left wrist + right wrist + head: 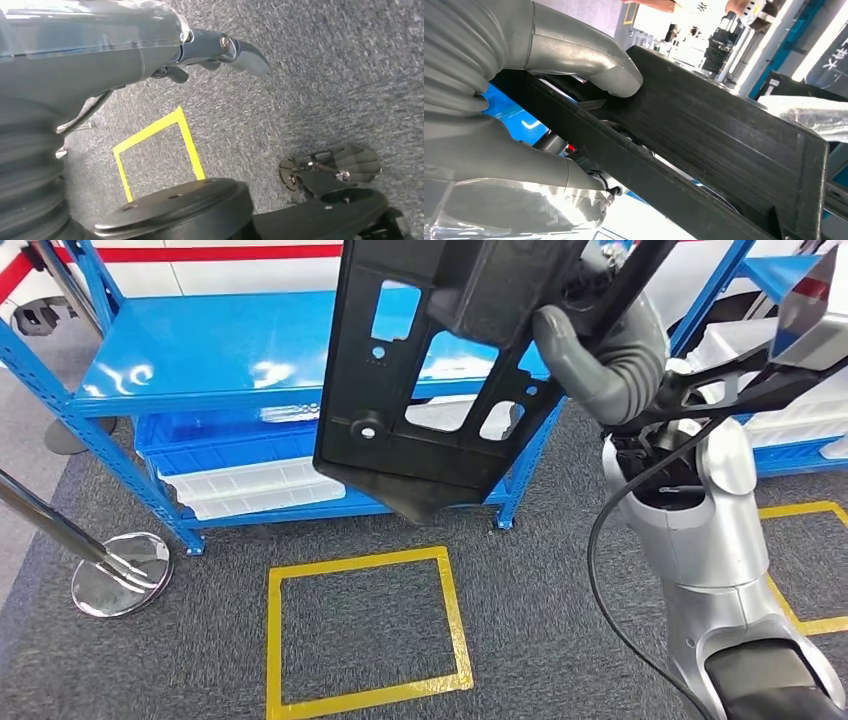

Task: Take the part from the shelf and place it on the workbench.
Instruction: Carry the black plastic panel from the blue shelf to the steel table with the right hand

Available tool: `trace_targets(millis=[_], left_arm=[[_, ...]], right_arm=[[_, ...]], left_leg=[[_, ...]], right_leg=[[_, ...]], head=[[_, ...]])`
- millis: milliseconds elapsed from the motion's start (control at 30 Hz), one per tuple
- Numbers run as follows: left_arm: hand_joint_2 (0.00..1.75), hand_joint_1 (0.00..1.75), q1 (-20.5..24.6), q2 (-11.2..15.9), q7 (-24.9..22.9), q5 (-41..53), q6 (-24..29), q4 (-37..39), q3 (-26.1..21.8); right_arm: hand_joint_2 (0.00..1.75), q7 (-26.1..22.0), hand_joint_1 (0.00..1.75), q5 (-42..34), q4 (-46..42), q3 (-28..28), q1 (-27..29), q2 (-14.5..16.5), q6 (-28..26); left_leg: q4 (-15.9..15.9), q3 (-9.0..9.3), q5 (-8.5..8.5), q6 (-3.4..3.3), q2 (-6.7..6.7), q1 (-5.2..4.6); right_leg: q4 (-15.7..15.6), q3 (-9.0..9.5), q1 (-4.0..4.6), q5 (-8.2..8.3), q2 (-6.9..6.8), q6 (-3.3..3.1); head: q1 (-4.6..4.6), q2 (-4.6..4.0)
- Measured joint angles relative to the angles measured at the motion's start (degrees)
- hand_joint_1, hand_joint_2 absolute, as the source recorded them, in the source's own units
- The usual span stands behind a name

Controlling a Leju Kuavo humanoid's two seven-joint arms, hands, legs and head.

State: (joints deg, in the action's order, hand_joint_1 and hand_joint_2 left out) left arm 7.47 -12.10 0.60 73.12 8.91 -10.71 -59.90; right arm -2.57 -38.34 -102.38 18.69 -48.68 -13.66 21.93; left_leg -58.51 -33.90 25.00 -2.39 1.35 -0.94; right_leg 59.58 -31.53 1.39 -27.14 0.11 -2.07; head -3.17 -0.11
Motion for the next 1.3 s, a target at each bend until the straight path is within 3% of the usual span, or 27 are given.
trace_targets(millis=[67,133,167,233,267,300,367,433,467,533,600,633,667,733,767,800,867,900,933,1000,1033,1100,1133,1167,1200,1267,1300], left_arm=[[1.75,0.0,0.0,0.0,0.0,0.0,0.0,0.0,0.0],[1.75,0.0,0.0,0.1,0.0,-0.1,0.1,0.0,0.0],[1.75,0.0,0.1,0.1,0.0,-0.1,0.1,0.0,0.0],[1.75,0.0,0.3,0.3,0.0,-0.1,0.1,0.0,0.0],[1.75,0.0,0.3,0.4,0.1,-0.1,0.1,0.0,0.0],[1.75,0.0,0.4,0.5,0.1,-0.1,0.1,0.0,0.0],[1.75,0.0,0.3,0.7,0.0,0.0,0.1,0.0,0.0],[1.75,0.0,0.0,0.8,-0.1,0.3,0.0,0.0,0.0],[1.75,0.0,-0.1,0.9,-0.2,0.4,0.0,0.0,0.0],[1.75,0.0,-0.4,0.9,-0.1,0.6,0.0,0.0,0.0],[1.75,0.0,-0.5,0.8,-0.1,0.7,-0.1,0.0,0.0],[1.75,0.0,-0.4,0.8,-0.1,0.8,-0.1,0.0,0.0],[1.75,0.0,-0.4,0.7,-0.1,0.8,-0.1,0.0,0.0],[1.75,0.0,-0.2,0.7,-0.2,0.8,-0.1,0.0,0.0],[1.75,0.0,-0.1,0.7,-0.1,0.8,-0.1,0.0,0.0],[1.75,0.0,0.0,0.7,-0.1,0.8,-0.1,0.0,0.0],[1.75,0.0,0.3,0.7,-0.1,0.8,-0.1,0.0,0.0],[1.75,0.0,0.4,0.7,-0.1,0.8,-0.1,0.0,0.0],[1.75,0.0,0.5,0.7,-0.1,0.8,-0.1,0.0,0.0],[1.75,0.0,0.6,0.7,-0.2,0.8,-0.1,0.0,0.0],[1.75,0.0,0.5,0.7,-0.2,0.8,-0.1,0.0,0.0],[1.75,0.0,0.5,0.6,-0.2,0.8,-0.1,0.0,0.0],[1.75,0.0,0.5,0.6,-0.2,0.8,-0.1,0.0,0.0],[1.75,0.0,0.5,0.6,-0.2,0.8,-0.1,0.0,0.0],[1.75,0.0,0.6,0.7,-0.2,0.8,-0.1,0.0,0.0],[1.75,0.0,0.8,0.7,-0.1,0.7,0.0,-0.1,0.0],[1.75,0.0,0.8,0.7,-0.1,0.7,0.0,-0.1,0.0]], right_arm=[[1.75,0.0,1.75,0.0,0.0,-0.1,-0.3,0.0,0.0],[1.75,0.0,1.75,0.0,0.0,-0.1,-0.4,0.0,0.0],[1.75,0.0,1.75,0.0,0.0,-0.1,-0.4,0.0,0.0],[1.75,0.1,1.75,0.0,0.1,-0.1,-0.4,-0.2,0.0],[1.75,0.2,1.75,0.1,0.1,-0.1,-0.4,-0.2,0.0],[1.75,0.3,1.75,0.1,0.1,-0.1,-0.4,-0.3,0.0],[1.75,0.5,1.75,0.2,0.1,0.0,-0.4,-0.3,-0.1],[1.75,0.7,1.75,0.2,0.0,-0.1,-0.4,-0.3,-0.3],[1.75,0.9,1.75,0.1,0.0,-0.1,-0.4,-0.4,-0.5],[1.75,1.5,1.75,-0.3,0.0,-0.2,-0.4,-0.4,-0.7],[1.75,1.9,1.75,-0.7,0.1,-0.3,-0.3,-0.2,-0.8],[1.75,2.0,1.75,-0.8,0.2,-0.3,-0.3,0.0,-0.8],[1.75,2.1,1.75,-0.8,0.3,-0.5,-0.2,0.2,-0.8],[1.75,2.2,1.75,-0.8,0.5,-0.8,-0.2,0.6,-0.9],[1.75,2.2,1.75,-0.8,0.6,-0.9,-0.1,0.8,-0.9],[1.75,2.2,1.75,-0.8,0.7,-1.0,0.0,0.9,-0.9],[1.75,2.2,1.75,-0.8,0.9,-1.0,0.1,0.9,-0.9],[1.75,2.2,1.75,-0.8,0.9,-1.1,0.1,0.9,-0.9],[1.75,2.2,1.75,-0.8,1.0,-1.1,0.0,0.9,-0.9],[1.75,2.1,1.75,-0.9,1.0,-1.1,-0.3,0.9,-0.8],[1.75,2.1,1.75,-0.9,1.0,-1.2,-0.4,0.9,-0.8],[1.75,2.1,1.75,-0.9,1.0,-1.2,-0.4,0.9,-0.8],[1.75,2.1,1.75,-0.9,1.1,-1.2,-0.3,0.9,-0.8],[1.75,2.1,1.75,-0.9,1.1,-1.2,-0.3,0.9,-0.8],[1.75,2.1,1.75,-0.9,1.1,-1.1,-0.2,0.8,-0.8],[1.75,2.1,1.75,-0.9,1.2,-1.1,-0.1,0.6,-0.9],[1.75,2.1,1.75,-0.9,1.3,-1.0,0.0,0.6,-0.8]], left_leg=[[0.4,-0.37,-0.98,0.7,0.02,0.31],[0.3,-1.05,-0.04,1.31,-0.29,0.27],[-1.0,-1.57,1.82,1.69,-0.51,0.26],[-6.9,-2.82,6.99,2.65,-0.79,0.72],[-10.4,-3.15,8.67,3.16,-0.8,1.04],[-12.9,-3.05,9.05,3.69,-0.8,1.37],[-12.8,-0.84,6.5,4.87,-0.79,2.2],[-7.0,3.29,4.78,6.26,-1.03,2.97],[-4.1,4.97,5.2,6.35,-1.32,3.11],[-1.5,5.96,6.62,5.55,-1.69,2.84],[-1.6,4.85,5.88,3.93,-1.13,2.77],[-1.6,4.24,5.22,3.16,-0.68,2.75],[-1.6,3.47,4.49,2.41,-0.14,2.76],[-1.5,1.7,2.99,1.4,0.86,2.46],[-1.6,0.78,2.26,1.15,1.35,2.22],[-1.6,-0.19,1.52,1.02,1.87,1.99],[-1.6,-2.16,0.06,0.96,2.93,1.6],[-1.6,-3.04,-0.65,1.01,3.42,1.46],[-1.6,-3.66,-1.28,1.12,3.84,1.36],[-1.4,-4.24,-2.52,1.55,4.61,1.27],[-1.1,-4.31,-3.23,1.84,5.07,1.33],[-0.1,-4.54,-4.64,2.48,5.75,1.49],[0.1,-4.75,-4.2,2.8,5.04,1.57],[-0.7,-5.07,-2.54,3.02,3.82,1.59],[-2.6,-5.5,0.31,3.16,2.25,1.61],[-9.6,-6.18,6.36,3.12,0.17,1.6],[-13.2,-6.24,7.65,3.08,-0.16,1.58]], right_leg=[[-2.2,0.52,0.32,0.51,-0.18,-0.32],[-3.9,0.27,-0.1,2.25,-0.31,-0.39],[-4.7,-0.01,-0.48,3.05,-0.44,-0.31],[-5.0,-1.16,-0.95,4.19,-0.63,-0.04],[-4.7,-1.98,-1.18,4.62,-0.71,0.22],[-4.2,-2.87,-1.46,5.01,-0.76,0.48],[-2.9,-4.92,-2.18,5.63,-0.76,1.19],[-1.1,-7.19,-2.66,6.15,-0.6,2.02],[-0.4,-8.2,-2.7,6.52,-0.36,2.5],[0.2,-9.46,-2.47,7.69,0.09,3.39],[-0.1,-9.99,-2.49,8.74,0.33,4.08],[0.2,-10.36,-2.6,7.85,0.29,4.35],[1.6,-10.86,-2.71,5.64,0.22,4.63],[7.8,-12.05,-2.82,-1.07,0.02,4.98],[11.7,-12.49,-2.84,-3.48,0.02,5.1],[15.1,-12.55,-2.83,-4.23,0.01,5.14],[17.5,-10.68,-2.77,-1.65,-0.1,4.98],[15.9,-8.36,-2.68,-0.01,-0.45,4.73],[12.4,-4.87,-2.46,0.29,-1.36,4.32],[2.9,2.38,-1.73,-2.36,-3.3,3.48],[-0.6,4.47,-1.32,-3.61,-3.82,3.12],[-3.2,4.74,-1.08,-3.14,-3.26,2.43],[-3.7,4.12,-1.15,-2.08,-2.77,1.99],[-4.0,3.43,-1.29,-1.11,-2.36,1.5],[-4.2,2.57,-1.43,-0.16,-1.95,1.08],[-3.7,0.34,-1.2,1.37,-0.88,0.49],[-3.3,-0.91,-1.07,2.12,-0.15,0.4]], head=[[0.01,0.0],[0.01,0.0],[0.0,0.0],[-0.01,0.0],[-0.01,0.0],[0.0,0.0],[0.0,0.0],[-0.01,0.0],[-0.01,0.0],[-0.01,0.0],[0.01,0.0],[0.01,0.0],[0.03,0.0],[0.04,0.0],[0.04,0.0],[0.03,0.0],[0.03,0.0],[0.03,0.0],[0.03,0.0],[0.02,0.0],[0.03,0.0],[0.03,0.0],[0.04,0.0],[0.02,0.0],[-0.01,0.0],[-0.06,0.0],[-0.05,0.0]])
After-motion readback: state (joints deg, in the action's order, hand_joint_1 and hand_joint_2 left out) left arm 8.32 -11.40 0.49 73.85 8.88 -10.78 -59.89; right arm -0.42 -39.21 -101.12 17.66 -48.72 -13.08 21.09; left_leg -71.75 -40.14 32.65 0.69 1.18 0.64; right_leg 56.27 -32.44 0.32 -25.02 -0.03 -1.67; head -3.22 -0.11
